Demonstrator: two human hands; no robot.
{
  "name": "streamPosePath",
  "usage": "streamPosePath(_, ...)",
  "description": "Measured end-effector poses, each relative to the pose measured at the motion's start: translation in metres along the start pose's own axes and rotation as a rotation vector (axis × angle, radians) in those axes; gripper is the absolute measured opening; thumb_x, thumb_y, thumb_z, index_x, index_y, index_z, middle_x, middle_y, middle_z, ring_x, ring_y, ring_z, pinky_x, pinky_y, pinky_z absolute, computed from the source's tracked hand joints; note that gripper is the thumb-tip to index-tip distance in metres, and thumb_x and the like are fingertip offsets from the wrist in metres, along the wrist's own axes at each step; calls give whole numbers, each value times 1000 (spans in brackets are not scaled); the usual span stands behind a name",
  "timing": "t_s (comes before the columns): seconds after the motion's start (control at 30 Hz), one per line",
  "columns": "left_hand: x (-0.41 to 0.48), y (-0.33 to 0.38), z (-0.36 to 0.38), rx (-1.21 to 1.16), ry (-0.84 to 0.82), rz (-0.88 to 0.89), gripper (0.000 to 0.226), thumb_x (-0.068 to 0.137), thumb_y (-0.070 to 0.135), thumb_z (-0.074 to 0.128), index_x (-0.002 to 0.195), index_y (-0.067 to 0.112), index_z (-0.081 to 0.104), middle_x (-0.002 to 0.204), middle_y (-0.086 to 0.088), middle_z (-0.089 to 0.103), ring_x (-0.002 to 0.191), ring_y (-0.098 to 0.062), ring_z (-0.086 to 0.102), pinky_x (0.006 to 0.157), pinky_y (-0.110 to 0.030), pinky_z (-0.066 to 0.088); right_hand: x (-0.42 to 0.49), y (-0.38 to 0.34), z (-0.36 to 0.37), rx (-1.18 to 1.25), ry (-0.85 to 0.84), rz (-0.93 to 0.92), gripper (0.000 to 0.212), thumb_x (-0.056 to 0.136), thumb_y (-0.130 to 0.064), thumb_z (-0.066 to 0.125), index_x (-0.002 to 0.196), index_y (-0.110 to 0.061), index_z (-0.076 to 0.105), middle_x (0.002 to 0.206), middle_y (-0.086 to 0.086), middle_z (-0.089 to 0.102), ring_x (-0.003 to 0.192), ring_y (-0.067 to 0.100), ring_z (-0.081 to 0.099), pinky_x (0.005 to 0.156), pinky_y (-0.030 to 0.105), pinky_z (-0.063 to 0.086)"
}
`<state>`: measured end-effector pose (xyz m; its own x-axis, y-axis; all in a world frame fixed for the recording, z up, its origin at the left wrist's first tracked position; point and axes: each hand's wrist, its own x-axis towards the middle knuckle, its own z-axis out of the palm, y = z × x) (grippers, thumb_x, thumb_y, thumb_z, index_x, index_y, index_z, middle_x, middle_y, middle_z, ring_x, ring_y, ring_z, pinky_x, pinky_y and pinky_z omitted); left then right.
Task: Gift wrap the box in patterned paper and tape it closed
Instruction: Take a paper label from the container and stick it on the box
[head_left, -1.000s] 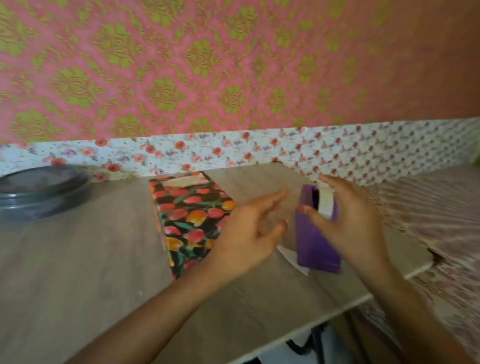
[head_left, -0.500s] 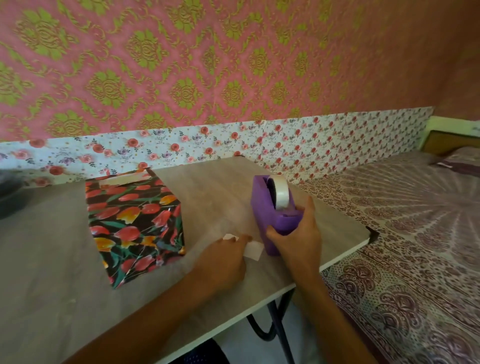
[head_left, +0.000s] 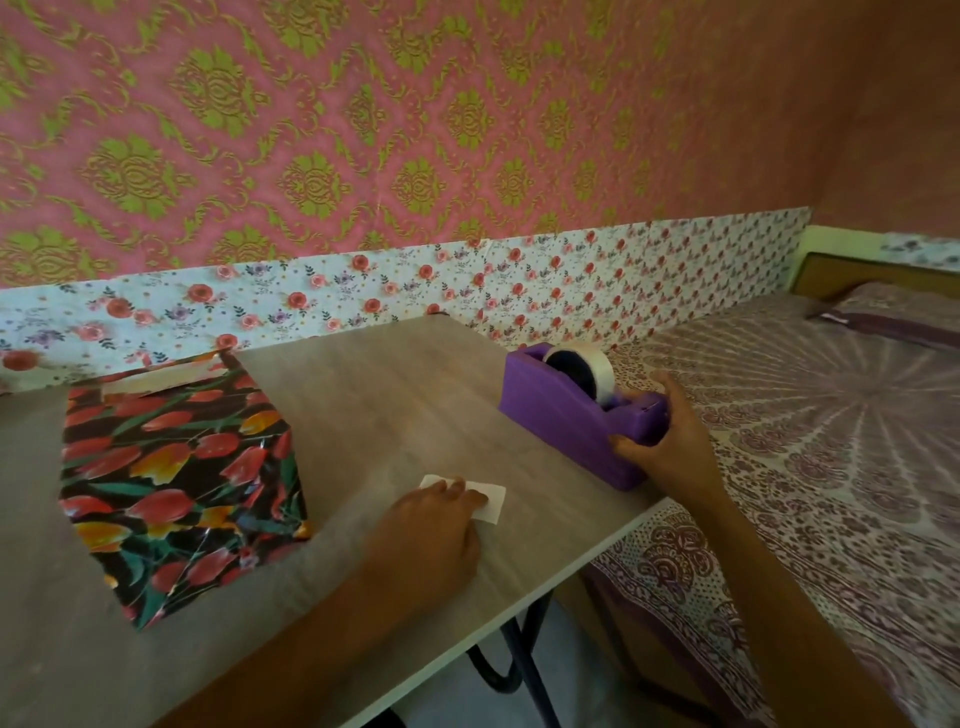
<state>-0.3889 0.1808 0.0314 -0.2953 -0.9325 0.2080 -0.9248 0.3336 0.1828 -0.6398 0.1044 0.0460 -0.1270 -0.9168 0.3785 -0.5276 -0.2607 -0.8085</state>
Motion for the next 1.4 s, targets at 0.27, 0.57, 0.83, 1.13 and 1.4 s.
streamPosePath(0.27,2,-1,-2,-26,3,5,43,99,29,33,142,24,37,149,2,37,126,-12,46,105,-23,34,2,9,2,-5,38,-42,98,70,-2,77,148,-16,20,136,8,48,104,14,52,82,24,42)
streamPosePath(0.57,-3,-7,0,-104,16,-68,45,98,35,39,142,24,35,139,0,48,117,-15,54,96,-25,42,-42,-31,53,-332,183,-666,44,81,-23,58,125,-16,53,120,7,60,113,18,48,97,35,38)
streamPosePath(0.83,-22,-23,3,-247,24,-173,71,91,45,52,146,21,16,136,0,52,121,-16,52,98,-23,38,-66,-60,110,-300,-416,-310,41,87,-30,61,125,-14,58,114,3,64,99,14,56,88,25,43)
streamPosePath(1.13,-69,-31,-30,-122,203,-101,58,89,42,56,141,32,33,151,7,32,125,-14,48,100,-27,42,-73,-89,127,-57,-314,-168,8,85,-12,63,89,-10,69,81,-1,63,76,13,58,60,5,38)
streamPosePath(1.4,-111,-70,-68,-221,846,-125,41,84,40,51,123,28,59,149,4,29,144,-23,18,116,-40,18,-80,-149,156,331,6,-189,30,79,-8,70,94,-20,47,90,2,65,77,14,65,61,25,55)
